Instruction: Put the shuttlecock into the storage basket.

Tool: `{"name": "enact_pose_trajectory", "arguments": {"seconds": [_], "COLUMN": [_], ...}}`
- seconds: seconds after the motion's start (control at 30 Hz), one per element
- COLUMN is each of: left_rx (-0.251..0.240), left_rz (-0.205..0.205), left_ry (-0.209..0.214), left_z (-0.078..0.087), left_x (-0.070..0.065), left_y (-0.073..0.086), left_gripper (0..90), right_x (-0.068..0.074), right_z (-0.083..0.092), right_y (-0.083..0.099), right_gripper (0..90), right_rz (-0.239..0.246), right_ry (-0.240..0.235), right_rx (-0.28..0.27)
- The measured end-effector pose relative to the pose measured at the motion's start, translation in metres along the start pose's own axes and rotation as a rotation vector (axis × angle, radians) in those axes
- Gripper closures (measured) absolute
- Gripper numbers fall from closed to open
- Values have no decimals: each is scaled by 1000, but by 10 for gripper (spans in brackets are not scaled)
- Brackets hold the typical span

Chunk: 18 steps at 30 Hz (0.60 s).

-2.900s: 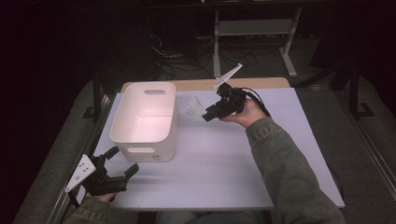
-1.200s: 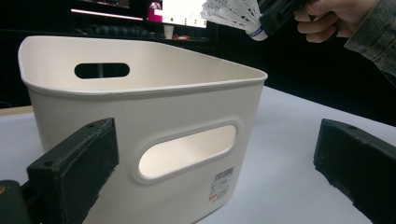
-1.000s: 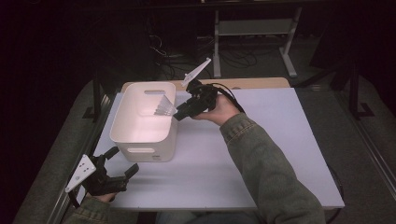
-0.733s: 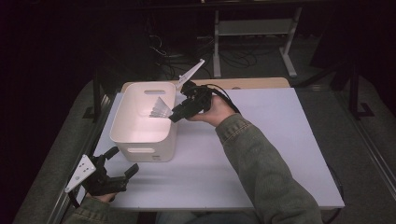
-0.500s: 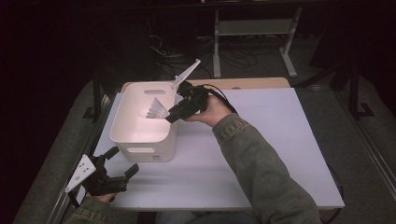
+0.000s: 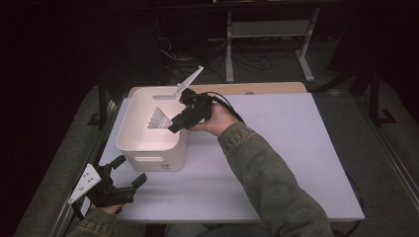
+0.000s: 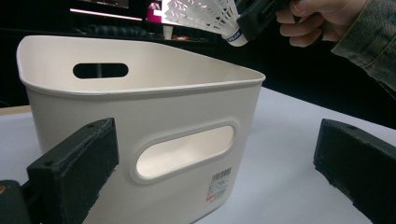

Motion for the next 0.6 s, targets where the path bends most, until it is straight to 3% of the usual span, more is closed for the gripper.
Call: {"name": "enact_pose_trajectory", "arguments": {"seconds": [0.6], "left_rx": [10], "left_rz": [7], "left_ry": [-4], "left_z": [1], "left_x": [0], "left_y": [0], "left_gripper": [0], "right_x": [-3], "right_z": [-25], "right_y": [-7], "right_gripper": [639], "right_rz": [1], "right_ry": [-29], "right_rx": [12]}}
Point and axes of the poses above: each handheld gripper's, and its own axes: z roughly backward along the jaws, y roughly out of its underside, x roughly to its left, the point moved 1 cm from there along -z, roughly forward along the jaws, and after that the axes turned 6 degrees about -y, right-handed, at the moved point
